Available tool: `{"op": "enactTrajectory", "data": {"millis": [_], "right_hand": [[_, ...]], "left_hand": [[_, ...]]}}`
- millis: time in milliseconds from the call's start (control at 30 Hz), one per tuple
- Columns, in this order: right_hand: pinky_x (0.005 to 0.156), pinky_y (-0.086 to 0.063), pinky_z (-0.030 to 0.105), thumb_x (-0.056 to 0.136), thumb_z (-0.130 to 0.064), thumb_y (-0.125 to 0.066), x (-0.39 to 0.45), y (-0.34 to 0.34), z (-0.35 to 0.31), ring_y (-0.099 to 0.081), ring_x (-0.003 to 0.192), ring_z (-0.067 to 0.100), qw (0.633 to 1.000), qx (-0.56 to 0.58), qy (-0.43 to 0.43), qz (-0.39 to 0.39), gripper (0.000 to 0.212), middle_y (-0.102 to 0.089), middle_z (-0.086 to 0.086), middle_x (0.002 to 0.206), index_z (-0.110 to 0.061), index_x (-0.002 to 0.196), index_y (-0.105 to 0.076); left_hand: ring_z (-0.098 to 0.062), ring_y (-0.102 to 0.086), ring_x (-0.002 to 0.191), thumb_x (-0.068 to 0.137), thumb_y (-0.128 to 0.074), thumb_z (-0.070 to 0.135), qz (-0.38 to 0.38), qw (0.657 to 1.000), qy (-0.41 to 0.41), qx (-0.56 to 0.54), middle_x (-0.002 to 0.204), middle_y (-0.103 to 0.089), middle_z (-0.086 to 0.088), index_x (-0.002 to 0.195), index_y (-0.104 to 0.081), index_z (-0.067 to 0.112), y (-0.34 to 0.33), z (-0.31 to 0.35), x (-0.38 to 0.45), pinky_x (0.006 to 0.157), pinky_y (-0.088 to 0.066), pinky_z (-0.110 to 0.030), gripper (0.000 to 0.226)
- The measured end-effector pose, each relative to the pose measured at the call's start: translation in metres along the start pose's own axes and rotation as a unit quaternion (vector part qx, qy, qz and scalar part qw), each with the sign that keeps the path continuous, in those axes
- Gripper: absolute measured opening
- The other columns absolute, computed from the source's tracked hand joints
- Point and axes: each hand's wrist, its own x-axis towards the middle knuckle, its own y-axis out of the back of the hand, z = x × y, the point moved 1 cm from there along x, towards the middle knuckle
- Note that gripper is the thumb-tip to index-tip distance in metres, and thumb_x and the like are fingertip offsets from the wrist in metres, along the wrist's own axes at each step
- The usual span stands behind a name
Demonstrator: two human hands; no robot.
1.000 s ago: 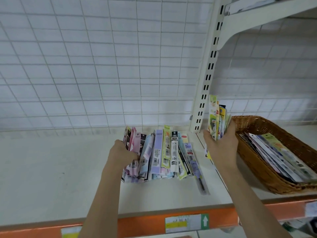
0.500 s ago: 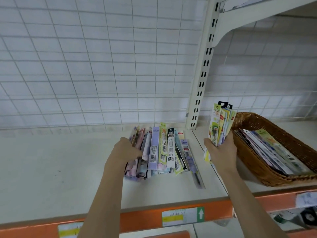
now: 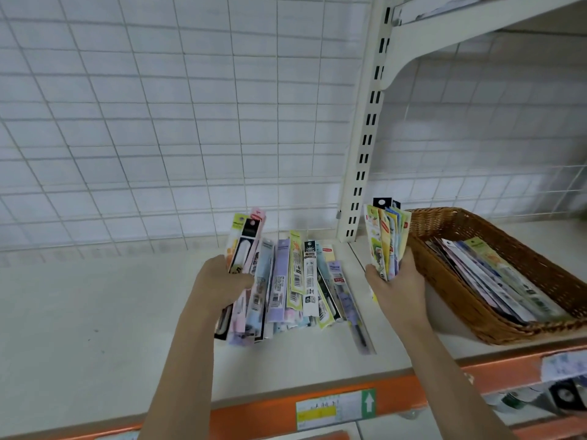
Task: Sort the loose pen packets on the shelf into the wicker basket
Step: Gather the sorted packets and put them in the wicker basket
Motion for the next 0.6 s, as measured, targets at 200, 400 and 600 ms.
{"op": "enactTrajectory", "data": {"millis": [200, 400, 600], "right_hand": [[0.060, -0.047, 0.024, 0.085, -0.008, -0.059, -0.001, 0.000, -0.001, -0.061, 0.071, 0.012, 1.000, 0.006, -0.004, -0.010, 0.027, -0.065, -0.005, 0.086, -0.023, 0.105, -0.049], [0.058, -0.050, 0.030, 0.083, -0.007, -0.058, 0.005, -0.001, -0.005, -0.061, 0.071, 0.018, 0.998, -0.003, -0.008, -0.062, 0.029, -0.066, 0.002, 0.090, -0.027, 0.103, -0.050], [0.060, -0.045, 0.017, 0.083, -0.011, -0.061, 0.022, 0.027, -0.025, -0.058, 0.072, 0.003, 0.999, 0.037, 0.025, -0.022, 0.030, -0.062, -0.008, 0.086, -0.020, 0.110, -0.052]], "left_hand": [[-0.008, -0.063, 0.055, 0.080, -0.056, 0.001, 0.052, 0.995, -0.029, -0.085, 0.068, -0.060, -0.001, 0.086, -0.052, 0.007, 0.007, 0.003, -0.007, 0.048, -0.037, -0.022, 0.009], [-0.016, -0.068, 0.068, 0.091, -0.051, 0.013, 0.117, 0.977, -0.073, -0.165, 0.084, -0.063, -0.006, 0.101, -0.048, 0.011, -0.005, 0.017, -0.017, 0.062, -0.047, -0.026, 0.011], [-0.016, -0.064, 0.060, 0.089, -0.056, 0.017, 0.183, 0.968, -0.112, -0.128, 0.075, -0.060, -0.005, 0.092, -0.044, 0.012, -0.036, 0.051, -0.033, 0.052, -0.038, -0.022, 0.014]]}}
